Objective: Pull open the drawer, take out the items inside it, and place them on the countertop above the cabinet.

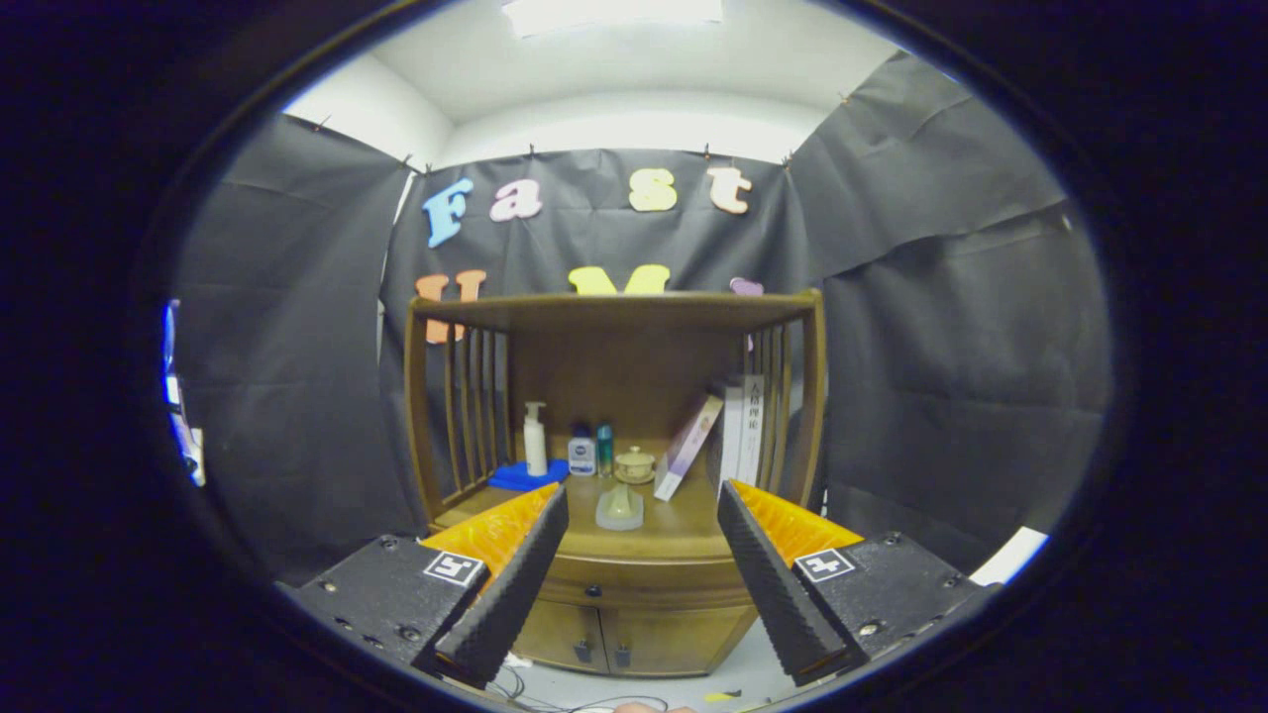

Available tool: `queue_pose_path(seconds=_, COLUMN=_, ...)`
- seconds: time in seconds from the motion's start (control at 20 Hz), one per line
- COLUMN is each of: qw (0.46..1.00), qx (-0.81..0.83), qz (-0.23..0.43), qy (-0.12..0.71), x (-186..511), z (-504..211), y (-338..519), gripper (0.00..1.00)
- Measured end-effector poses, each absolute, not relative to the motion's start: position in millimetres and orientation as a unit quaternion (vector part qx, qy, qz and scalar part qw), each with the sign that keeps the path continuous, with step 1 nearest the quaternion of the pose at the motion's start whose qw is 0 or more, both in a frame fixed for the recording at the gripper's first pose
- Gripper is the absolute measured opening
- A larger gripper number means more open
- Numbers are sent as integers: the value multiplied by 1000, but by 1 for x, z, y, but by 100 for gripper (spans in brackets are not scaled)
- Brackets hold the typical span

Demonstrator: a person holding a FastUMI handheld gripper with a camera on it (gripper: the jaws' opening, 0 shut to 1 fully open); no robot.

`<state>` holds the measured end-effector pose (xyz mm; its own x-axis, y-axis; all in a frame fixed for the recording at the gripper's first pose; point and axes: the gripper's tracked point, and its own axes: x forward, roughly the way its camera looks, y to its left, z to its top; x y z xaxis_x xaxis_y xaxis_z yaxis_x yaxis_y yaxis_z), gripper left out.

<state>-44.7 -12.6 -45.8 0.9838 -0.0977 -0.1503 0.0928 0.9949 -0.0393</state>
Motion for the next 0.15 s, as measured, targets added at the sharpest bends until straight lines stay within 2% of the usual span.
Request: queue_pose_path(seconds=0.15, qw=997, qx=-20, qz=-41, qy=60, x=-64, z=-11, y=-20, gripper=99)
